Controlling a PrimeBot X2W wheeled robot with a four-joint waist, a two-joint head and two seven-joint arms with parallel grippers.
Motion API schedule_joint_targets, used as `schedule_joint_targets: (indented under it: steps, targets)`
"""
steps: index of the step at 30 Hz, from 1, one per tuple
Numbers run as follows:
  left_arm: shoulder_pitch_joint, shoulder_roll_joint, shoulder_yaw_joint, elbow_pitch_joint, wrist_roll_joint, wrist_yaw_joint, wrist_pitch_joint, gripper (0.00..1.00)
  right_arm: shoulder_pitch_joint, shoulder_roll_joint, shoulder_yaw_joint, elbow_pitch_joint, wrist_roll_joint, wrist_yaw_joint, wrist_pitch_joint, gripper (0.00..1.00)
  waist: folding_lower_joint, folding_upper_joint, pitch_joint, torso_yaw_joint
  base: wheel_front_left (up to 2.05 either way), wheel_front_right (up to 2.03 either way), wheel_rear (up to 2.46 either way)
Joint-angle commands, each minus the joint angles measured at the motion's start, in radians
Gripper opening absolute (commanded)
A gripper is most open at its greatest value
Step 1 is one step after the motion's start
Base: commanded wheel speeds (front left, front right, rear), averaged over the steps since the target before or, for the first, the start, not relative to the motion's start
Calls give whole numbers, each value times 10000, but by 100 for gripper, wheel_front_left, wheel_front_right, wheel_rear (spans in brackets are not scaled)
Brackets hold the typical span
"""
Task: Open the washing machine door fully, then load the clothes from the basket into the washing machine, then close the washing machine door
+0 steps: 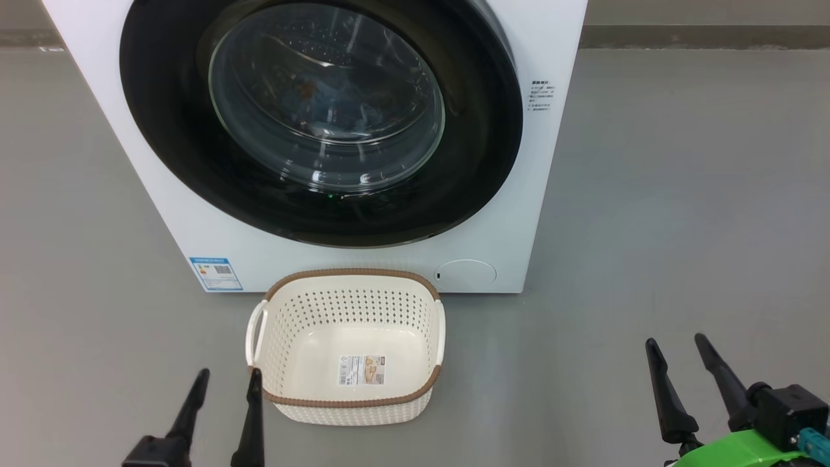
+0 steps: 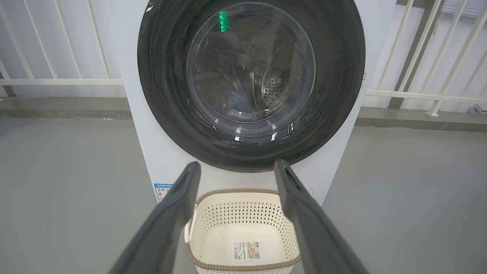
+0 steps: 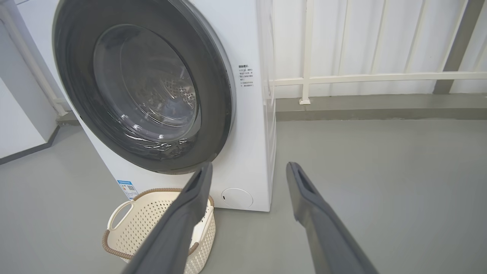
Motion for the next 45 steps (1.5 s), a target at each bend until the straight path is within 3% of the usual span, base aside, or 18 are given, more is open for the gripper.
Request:
schedule_joint_targets:
  steps: [1, 8, 15, 20, 45]
  targets:
    - [4, -16, -1, 61, -1, -1, -2, 0, -2, 6, -3, 67, -3, 0, -1, 0, 0, 0, 0, 0, 0, 0, 0]
    - [358, -290, -123, 818, -20, -2, 3, 0, 10, 111, -3, 980, 15, 0, 7, 0, 1, 0, 0, -1, 0, 0, 0]
    - [264, -287, 28, 861, -800, -95, 138, 0, -81, 100, -10, 1069, 813, -2, 118, 0, 24, 0, -16, -45, 0, 0, 0]
    - [179, -285, 138, 914, -1355, -163, 236, 0, -167, 92, -11, 1159, 1380, -3, 192, 0, 2, 0, 12, -77, 0, 0, 0]
    - [-228, -300, 720, 1138, -4097, -506, 749, 0, -566, 54, -35, 1557, 4213, -8, 579, 0, 1, 0, 47, -233, 0, 0, 0]
